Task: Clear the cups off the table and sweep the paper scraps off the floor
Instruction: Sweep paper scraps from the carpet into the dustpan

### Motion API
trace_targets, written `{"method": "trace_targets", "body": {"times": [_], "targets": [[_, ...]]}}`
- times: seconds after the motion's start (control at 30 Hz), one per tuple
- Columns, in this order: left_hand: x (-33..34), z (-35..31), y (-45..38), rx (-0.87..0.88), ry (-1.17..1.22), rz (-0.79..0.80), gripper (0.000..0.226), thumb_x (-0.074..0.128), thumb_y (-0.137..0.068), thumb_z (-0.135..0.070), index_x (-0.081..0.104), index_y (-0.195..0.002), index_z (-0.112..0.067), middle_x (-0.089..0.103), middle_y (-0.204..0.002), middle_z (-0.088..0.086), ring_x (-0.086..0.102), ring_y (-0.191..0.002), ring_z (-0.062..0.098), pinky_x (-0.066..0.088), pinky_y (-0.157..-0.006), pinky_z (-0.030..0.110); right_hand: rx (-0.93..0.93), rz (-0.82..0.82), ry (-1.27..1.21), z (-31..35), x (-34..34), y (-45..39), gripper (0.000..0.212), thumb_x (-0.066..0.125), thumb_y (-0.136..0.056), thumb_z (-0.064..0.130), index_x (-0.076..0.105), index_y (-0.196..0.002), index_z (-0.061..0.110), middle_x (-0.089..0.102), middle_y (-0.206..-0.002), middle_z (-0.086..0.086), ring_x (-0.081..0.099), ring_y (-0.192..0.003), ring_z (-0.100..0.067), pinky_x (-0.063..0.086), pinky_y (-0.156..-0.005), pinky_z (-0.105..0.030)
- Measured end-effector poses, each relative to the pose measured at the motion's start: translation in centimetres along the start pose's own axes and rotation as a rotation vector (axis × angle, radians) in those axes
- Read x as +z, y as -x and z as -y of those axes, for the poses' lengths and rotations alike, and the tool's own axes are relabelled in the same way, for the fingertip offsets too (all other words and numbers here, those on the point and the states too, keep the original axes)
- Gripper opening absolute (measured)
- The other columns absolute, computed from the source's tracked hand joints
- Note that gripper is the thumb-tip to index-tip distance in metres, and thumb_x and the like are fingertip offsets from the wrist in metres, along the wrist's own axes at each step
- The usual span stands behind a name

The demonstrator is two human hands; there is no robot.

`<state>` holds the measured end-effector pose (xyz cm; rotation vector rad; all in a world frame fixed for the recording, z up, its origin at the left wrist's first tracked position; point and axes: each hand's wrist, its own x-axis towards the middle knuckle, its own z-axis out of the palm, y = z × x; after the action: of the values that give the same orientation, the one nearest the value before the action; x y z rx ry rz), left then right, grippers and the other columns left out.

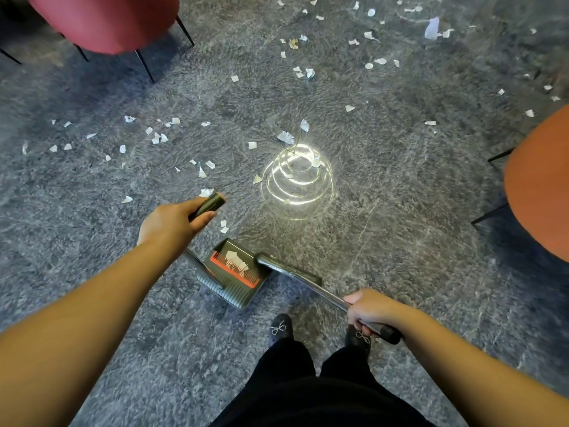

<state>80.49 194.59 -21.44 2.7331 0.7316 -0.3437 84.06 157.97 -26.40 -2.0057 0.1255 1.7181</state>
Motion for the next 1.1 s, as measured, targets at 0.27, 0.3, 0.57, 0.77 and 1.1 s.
{"method": "trace_targets", "body": {"times": [0.27,0.3,0.57,0.77,1.1], "targets": [[-0.4,-0.1,-0.1,0.003,-0.028,0.026,0.044,0.046,-0.089,-0.063,0.051,-0.131,-0.049,0.057,-0.07,-0.001,0.057,-0.062,0.021,0.046,-0.052,0.028,0.05,-0.092,0.017,-1.2,-0.7,-0.1,0.074,0.046,-0.08,-0.011,0.028,-0.15,0.007,0.049,-0.071,-0.008,0.053,-0.042,-0.019,0.039,-0.048,-0.028],[-0.5,-0.1,-0.1,0.009,-0.035,0.031,0.044,0.046,-0.09,-0.062,0.051,-0.131,-0.049,0.058,-0.07,-0.001,0.057,-0.062,0.021,0.044,-0.05,0.027,0.058,-0.088,0.056,-1.0,-0.7,0.0,0.073,0.046,-0.08,-0.01,0.029,-0.149,0.005,0.05,-0.071,-0.009,0.052,-0.045,-0.021,0.038,-0.049,-0.028],[-1.2,-0.5,-0.1,0.055,-0.103,0.067,0.043,0.047,-0.091,-0.059,0.049,-0.132,-0.05,0.056,-0.072,0.001,0.057,-0.068,0.023,0.043,-0.053,0.029,0.096,-0.119,0.252,0.1,-0.5,0.4,0.044,0.052,-0.083,0.001,0.056,-0.126,-0.007,0.053,-0.078,0.0,0.049,-0.054,-0.017,0.038,-0.046,-0.018],[-0.3,0.4,0.7,0.052,-0.101,0.055,0.041,0.047,-0.091,-0.059,0.048,-0.131,-0.053,0.059,-0.077,0.002,0.057,-0.068,0.023,0.043,-0.054,0.029,0.056,0.005,0.301,1.2,0.7,-0.2,0.057,0.046,-0.085,-0.007,0.04,-0.141,-0.004,0.034,-0.071,0.014,0.046,-0.055,-0.017,0.034,-0.06,-0.029],[-0.2,2.3,1.1,0.028,-0.091,0.045,0.046,0.043,-0.089,-0.063,0.045,-0.134,-0.053,0.062,-0.076,0.002,0.058,-0.065,0.022,0.045,-0.05,0.028,-0.013,0.019,0.196,2.5,1.4,-0.1,0.069,0.047,-0.085,-0.006,0.033,-0.149,0.014,0.059,-0.072,-0.002,0.053,-0.046,-0.013,0.041,-0.05,-0.023]]}}
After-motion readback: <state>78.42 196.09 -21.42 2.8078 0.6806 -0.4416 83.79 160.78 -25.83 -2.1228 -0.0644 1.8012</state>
